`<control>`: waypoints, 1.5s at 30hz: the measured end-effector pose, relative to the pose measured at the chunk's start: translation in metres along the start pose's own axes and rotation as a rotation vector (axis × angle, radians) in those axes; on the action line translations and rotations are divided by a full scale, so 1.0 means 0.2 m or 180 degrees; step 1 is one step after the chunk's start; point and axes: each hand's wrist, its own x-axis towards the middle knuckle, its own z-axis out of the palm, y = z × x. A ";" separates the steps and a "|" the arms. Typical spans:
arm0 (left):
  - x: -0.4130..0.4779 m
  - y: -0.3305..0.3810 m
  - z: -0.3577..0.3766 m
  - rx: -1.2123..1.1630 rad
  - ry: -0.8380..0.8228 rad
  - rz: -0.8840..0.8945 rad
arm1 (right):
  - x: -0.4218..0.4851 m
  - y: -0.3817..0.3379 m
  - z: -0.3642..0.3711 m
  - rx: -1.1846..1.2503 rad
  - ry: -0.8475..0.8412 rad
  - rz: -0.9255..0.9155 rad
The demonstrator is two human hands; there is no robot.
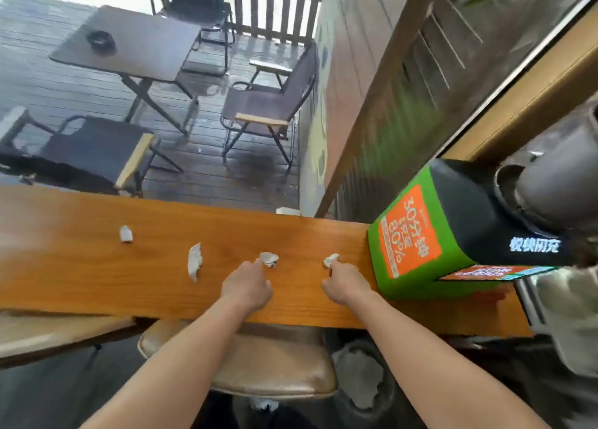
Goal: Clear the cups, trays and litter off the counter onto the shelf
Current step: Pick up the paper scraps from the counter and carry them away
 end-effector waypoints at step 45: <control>0.54 -0.06 0.29 0.0640 -0.0095 0.0590 | 0.51 0.10 0.39 -0.0131 0.0734 -0.0076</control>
